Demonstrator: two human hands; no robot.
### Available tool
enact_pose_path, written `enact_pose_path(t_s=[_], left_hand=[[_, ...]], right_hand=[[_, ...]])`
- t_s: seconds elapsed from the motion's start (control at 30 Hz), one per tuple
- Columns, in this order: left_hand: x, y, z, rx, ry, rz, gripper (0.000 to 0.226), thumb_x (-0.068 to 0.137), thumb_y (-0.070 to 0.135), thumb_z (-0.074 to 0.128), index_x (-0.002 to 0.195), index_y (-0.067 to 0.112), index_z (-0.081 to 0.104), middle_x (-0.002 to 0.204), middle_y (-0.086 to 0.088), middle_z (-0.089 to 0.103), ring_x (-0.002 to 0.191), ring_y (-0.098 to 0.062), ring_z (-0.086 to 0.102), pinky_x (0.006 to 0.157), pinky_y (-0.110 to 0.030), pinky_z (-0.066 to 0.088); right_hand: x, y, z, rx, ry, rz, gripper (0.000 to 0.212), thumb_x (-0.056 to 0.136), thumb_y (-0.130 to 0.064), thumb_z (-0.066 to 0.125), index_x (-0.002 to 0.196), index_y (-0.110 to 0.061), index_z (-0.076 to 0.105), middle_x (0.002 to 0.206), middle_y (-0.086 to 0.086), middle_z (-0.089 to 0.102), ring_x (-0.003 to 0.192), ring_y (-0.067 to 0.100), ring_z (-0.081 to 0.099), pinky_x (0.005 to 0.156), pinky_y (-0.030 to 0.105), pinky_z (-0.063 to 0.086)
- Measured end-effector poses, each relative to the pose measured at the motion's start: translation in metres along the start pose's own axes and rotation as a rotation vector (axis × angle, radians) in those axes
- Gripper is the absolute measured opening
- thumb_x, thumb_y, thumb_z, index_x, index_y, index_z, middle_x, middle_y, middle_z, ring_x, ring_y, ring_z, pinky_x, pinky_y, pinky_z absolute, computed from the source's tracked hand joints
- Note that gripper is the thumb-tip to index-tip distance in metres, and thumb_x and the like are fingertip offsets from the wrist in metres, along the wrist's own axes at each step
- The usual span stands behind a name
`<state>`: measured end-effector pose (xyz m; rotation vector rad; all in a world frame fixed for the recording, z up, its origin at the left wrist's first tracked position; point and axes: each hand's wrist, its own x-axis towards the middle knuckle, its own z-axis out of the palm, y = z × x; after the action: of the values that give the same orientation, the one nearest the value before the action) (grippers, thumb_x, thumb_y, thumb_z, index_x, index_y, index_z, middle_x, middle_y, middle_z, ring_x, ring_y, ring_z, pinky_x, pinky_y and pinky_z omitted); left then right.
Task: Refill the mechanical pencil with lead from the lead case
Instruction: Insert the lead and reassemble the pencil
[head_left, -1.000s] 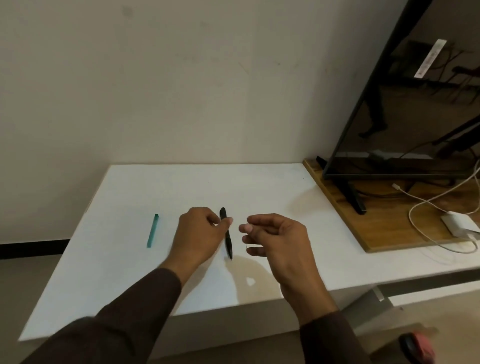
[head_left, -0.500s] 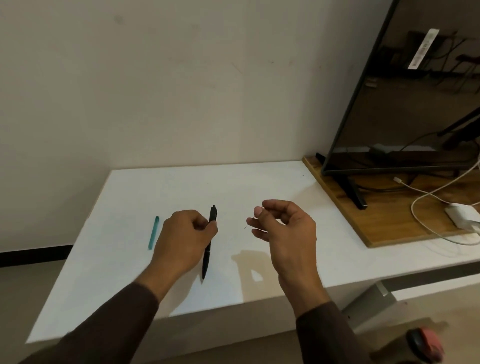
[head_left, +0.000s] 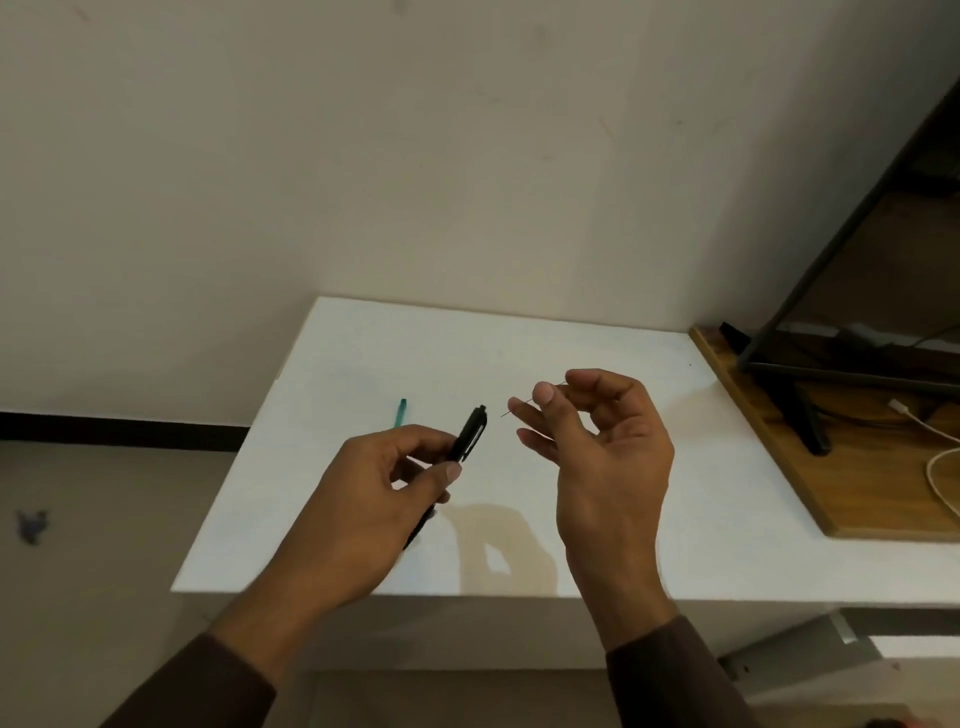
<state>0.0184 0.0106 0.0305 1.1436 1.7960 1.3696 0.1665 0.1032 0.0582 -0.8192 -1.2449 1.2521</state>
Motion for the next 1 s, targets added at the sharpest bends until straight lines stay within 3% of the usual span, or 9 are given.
enact_pose_path(t_s=[0.2,0.47,0.73,1.0], left_hand=[[0.002,-0.004,-0.008,0.021,0.036,0.031,0.016,0.092,0.026,0.07,0.101,0.038,0.076,0.085,0.022,0.074,0.081,-0.004,0.072,0.064,-0.015,0.057],[0.002,-0.003,-0.007,0.025,0.014,0.069,0.018,0.092,0.026,0.07,0.102,0.039,0.077,0.086,0.026,0.073,0.085,-0.007,0.07,0.079,-0.033,0.062],[0.001,-0.003,-0.007,0.025,0.021,0.086,0.019,0.092,0.024,0.07,0.099,0.04,0.077,0.088,0.025,0.074,0.084,-0.01,0.069,0.078,-0.038,0.063],[0.001,-0.003,-0.007,0.051,0.013,0.09,0.018,0.092,0.025,0.07,0.102,0.04,0.076,0.086,0.033,0.071,0.086,-0.004,0.068,0.076,-0.024,0.058]], right_hand=[[0.0,0.0,0.01,0.034,0.004,-0.016,0.015,0.093,-0.006,0.073,0.102,-0.01,0.062,0.092,0.011,0.074,0.08,0.028,0.081,0.068,0.036,0.066],[-0.001,-0.001,0.012,0.034,-0.014,-0.023,0.015,0.094,-0.005,0.072,0.1,-0.012,0.061,0.092,0.01,0.073,0.079,0.029,0.081,0.068,0.037,0.066],[-0.001,0.0,0.01,0.015,-0.02,-0.019,0.015,0.093,-0.006,0.073,0.103,-0.011,0.062,0.093,0.011,0.073,0.077,0.028,0.08,0.067,0.035,0.065],[-0.001,0.0,0.009,0.005,-0.038,-0.024,0.015,0.094,-0.007,0.073,0.103,-0.013,0.062,0.096,0.014,0.071,0.075,0.031,0.08,0.067,0.037,0.066]])
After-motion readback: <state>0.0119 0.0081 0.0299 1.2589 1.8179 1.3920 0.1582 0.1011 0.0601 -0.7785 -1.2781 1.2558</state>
